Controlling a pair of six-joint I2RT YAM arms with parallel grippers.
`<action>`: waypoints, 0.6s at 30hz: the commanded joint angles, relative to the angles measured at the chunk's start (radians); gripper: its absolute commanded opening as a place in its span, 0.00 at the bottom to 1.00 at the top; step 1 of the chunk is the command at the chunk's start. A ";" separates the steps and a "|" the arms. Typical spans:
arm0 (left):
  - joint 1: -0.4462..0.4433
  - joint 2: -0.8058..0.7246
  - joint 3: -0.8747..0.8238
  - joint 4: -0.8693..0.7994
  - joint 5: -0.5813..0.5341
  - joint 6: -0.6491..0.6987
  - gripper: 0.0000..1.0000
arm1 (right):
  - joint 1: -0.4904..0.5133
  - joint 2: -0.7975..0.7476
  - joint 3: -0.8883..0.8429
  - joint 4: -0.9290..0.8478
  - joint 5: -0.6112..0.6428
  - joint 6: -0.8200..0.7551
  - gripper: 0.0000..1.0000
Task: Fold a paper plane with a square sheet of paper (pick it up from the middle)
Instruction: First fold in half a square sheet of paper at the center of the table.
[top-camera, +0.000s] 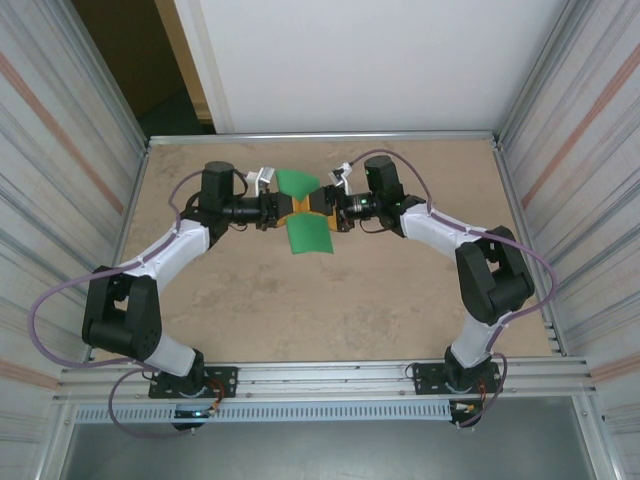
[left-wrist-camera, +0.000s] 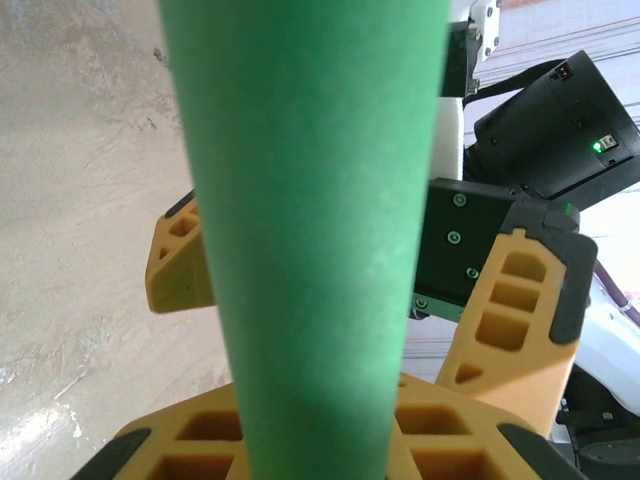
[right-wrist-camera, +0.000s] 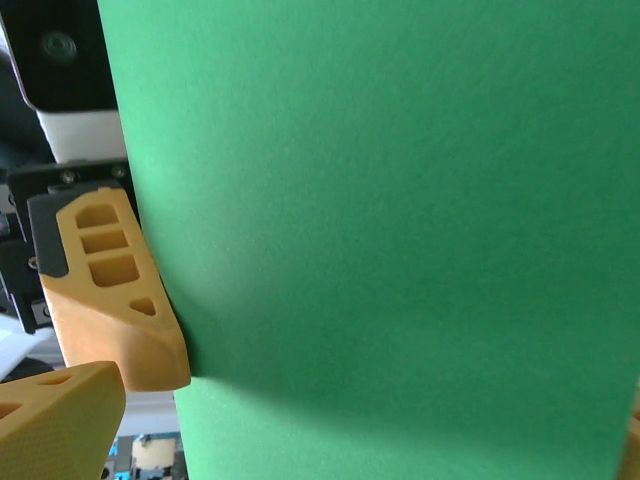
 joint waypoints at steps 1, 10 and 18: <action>0.017 -0.023 0.028 -0.068 0.010 0.050 0.24 | -0.013 -0.016 0.007 0.057 -0.042 0.028 0.96; 0.035 0.001 0.014 -0.122 0.007 0.087 0.22 | -0.072 -0.085 -0.032 0.038 -0.048 0.020 0.63; 0.040 0.008 0.025 -0.148 0.004 0.107 0.22 | -0.086 -0.097 -0.034 -0.027 -0.033 -0.029 0.35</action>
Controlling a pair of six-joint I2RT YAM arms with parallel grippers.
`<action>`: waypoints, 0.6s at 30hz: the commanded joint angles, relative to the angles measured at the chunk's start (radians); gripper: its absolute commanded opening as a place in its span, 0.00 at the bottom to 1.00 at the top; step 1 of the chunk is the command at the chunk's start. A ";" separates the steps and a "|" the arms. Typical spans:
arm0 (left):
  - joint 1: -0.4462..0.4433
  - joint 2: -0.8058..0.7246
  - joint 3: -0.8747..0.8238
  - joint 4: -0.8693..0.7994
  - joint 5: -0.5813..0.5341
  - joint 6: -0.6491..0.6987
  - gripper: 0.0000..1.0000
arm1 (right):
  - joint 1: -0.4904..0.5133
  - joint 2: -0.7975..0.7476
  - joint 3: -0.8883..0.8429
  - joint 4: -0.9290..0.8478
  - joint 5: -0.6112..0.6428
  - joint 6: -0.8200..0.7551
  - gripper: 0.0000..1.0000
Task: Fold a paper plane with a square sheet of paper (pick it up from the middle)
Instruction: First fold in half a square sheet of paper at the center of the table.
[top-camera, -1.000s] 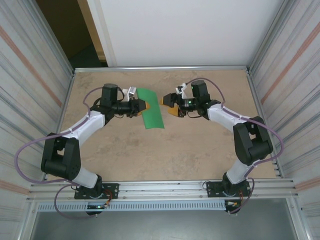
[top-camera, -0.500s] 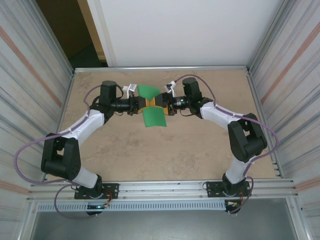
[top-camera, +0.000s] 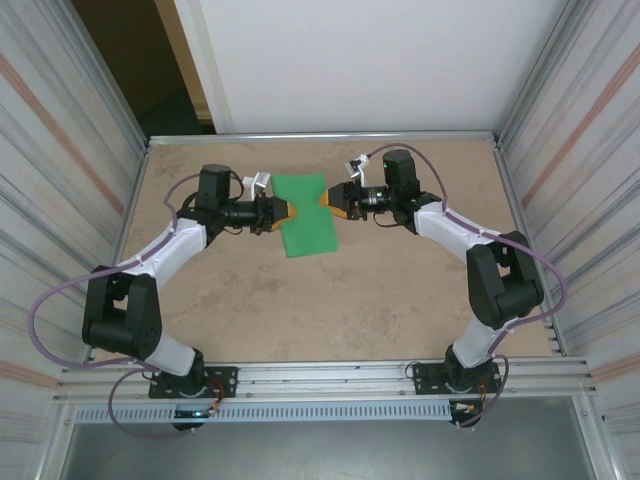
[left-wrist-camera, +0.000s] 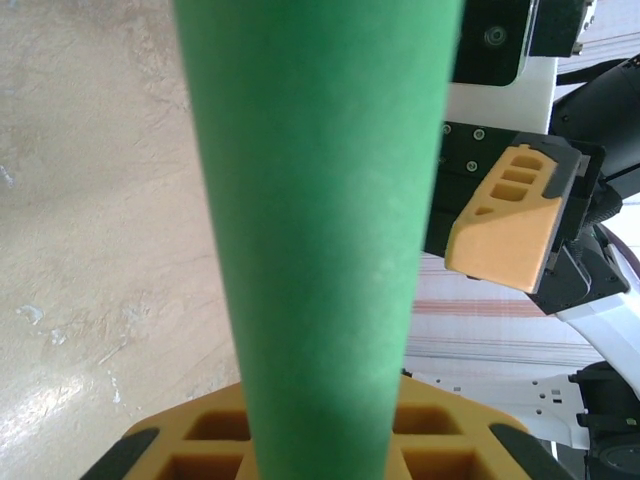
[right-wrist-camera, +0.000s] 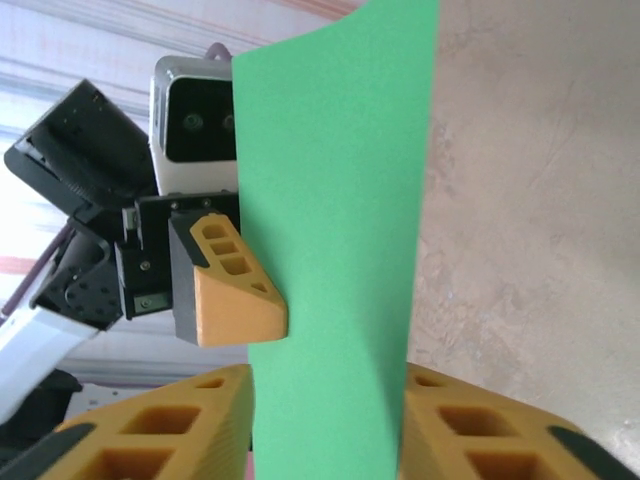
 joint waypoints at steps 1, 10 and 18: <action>0.009 0.002 0.021 -0.023 0.007 0.029 0.22 | -0.002 -0.048 -0.009 -0.041 -0.012 -0.043 0.31; 0.013 0.005 0.019 -0.007 -0.018 -0.002 0.28 | -0.012 -0.075 -0.005 -0.098 0.020 -0.081 0.04; 0.120 -0.067 -0.042 -0.059 -0.196 -0.009 0.77 | -0.108 -0.163 0.020 -0.277 0.101 -0.104 0.00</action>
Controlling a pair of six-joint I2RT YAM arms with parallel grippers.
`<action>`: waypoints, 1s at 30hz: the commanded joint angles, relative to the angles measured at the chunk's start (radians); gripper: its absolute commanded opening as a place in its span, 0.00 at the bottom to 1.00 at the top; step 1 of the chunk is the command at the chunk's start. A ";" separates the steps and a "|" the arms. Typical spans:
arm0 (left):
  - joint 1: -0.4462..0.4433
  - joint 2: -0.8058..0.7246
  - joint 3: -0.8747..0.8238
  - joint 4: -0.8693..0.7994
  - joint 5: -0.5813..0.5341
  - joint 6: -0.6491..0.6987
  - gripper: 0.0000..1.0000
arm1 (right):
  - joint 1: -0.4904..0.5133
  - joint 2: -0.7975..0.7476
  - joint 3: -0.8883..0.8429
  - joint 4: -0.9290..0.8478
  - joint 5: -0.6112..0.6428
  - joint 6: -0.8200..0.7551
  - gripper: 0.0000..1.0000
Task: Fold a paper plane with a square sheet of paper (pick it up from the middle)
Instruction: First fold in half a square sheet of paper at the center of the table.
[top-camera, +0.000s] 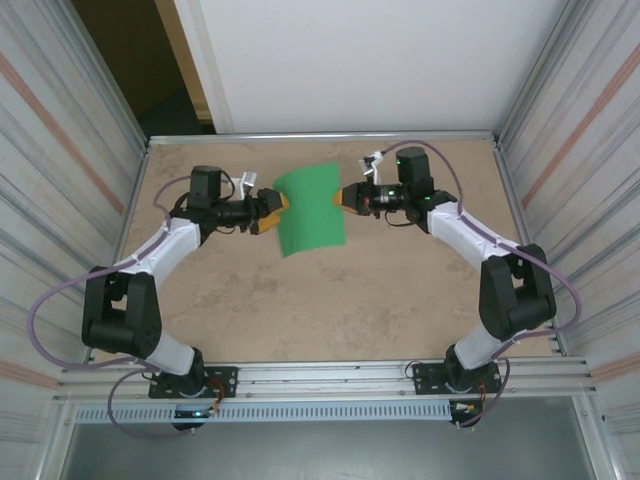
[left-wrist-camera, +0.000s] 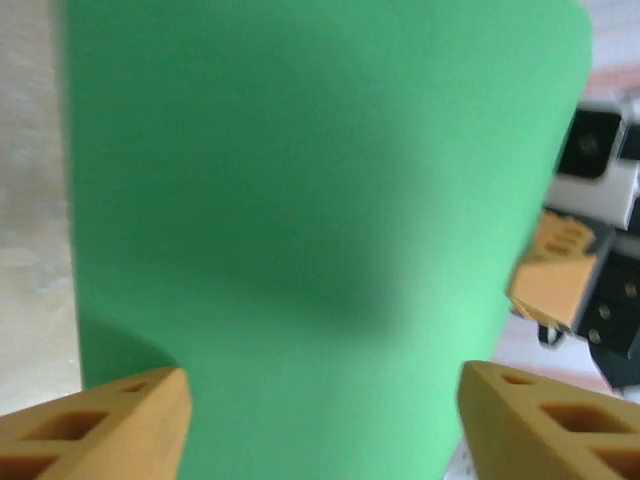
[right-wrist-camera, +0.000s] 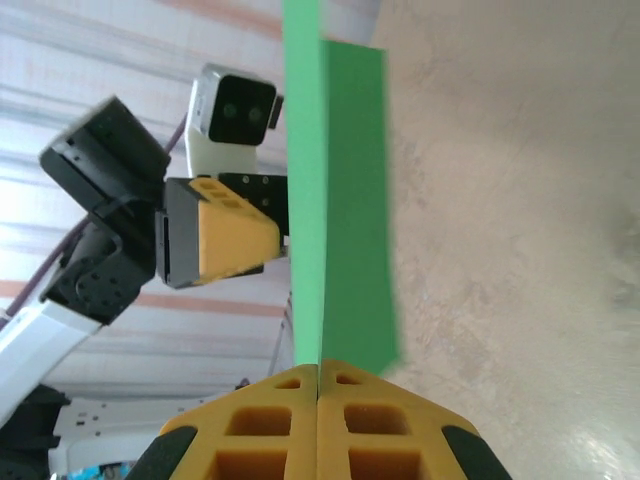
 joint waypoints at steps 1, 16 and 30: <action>0.055 -0.077 -0.042 -0.007 -0.093 -0.003 0.80 | -0.056 -0.070 0.045 -0.181 0.058 -0.049 0.00; 0.104 -0.112 -0.159 0.095 -0.126 -0.022 0.99 | 0.020 -0.056 0.304 -0.762 0.499 -0.192 0.01; 0.011 -0.009 -0.145 -0.010 -0.191 0.026 0.99 | 0.177 0.345 0.276 -0.267 0.283 0.068 0.01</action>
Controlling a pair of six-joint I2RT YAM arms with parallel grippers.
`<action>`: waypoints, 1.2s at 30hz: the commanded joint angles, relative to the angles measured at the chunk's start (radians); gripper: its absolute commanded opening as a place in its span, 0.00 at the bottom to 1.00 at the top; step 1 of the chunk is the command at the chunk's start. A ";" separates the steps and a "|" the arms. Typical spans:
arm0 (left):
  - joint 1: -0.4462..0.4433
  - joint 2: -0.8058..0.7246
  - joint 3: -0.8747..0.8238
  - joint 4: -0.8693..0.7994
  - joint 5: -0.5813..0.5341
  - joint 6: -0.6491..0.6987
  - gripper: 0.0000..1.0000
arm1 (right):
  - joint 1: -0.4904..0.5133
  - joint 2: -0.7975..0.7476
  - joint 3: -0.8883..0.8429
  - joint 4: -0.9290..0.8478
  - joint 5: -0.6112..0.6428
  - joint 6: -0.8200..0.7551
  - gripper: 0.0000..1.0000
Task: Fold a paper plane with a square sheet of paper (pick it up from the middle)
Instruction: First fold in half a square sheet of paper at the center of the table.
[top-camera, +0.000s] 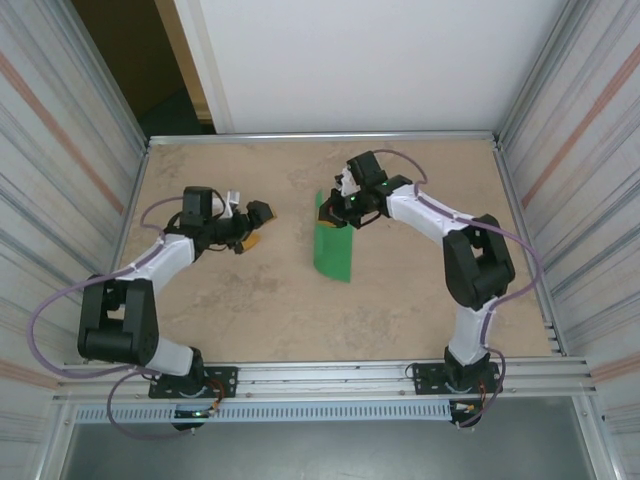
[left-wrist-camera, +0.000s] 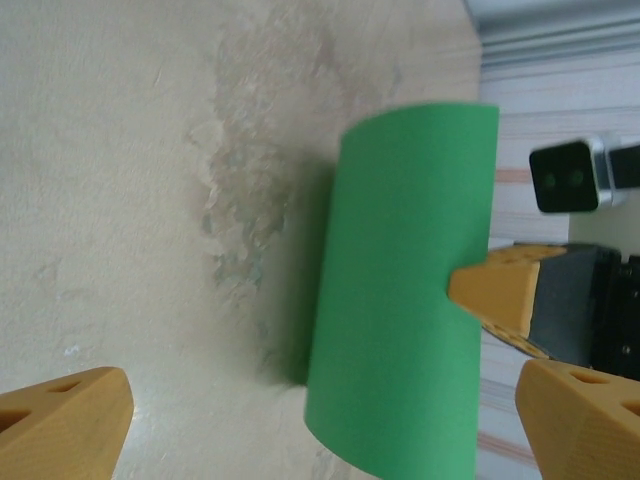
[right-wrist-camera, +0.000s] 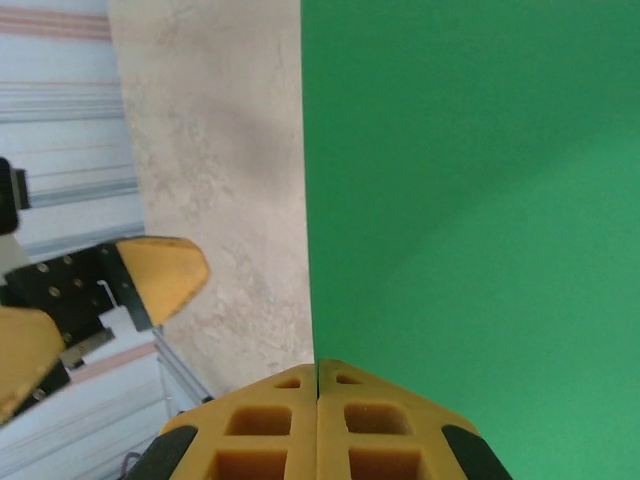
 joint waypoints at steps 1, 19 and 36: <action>-0.029 0.030 0.025 -0.042 -0.028 0.029 0.99 | -0.007 0.043 -0.021 0.132 -0.060 0.074 0.01; -0.213 0.199 0.172 -0.155 -0.185 0.121 0.86 | -0.039 0.165 -0.050 0.164 -0.107 -0.023 0.03; -0.270 0.367 0.331 -0.254 -0.294 0.182 0.62 | -0.027 0.238 -0.021 0.164 -0.147 -0.045 0.05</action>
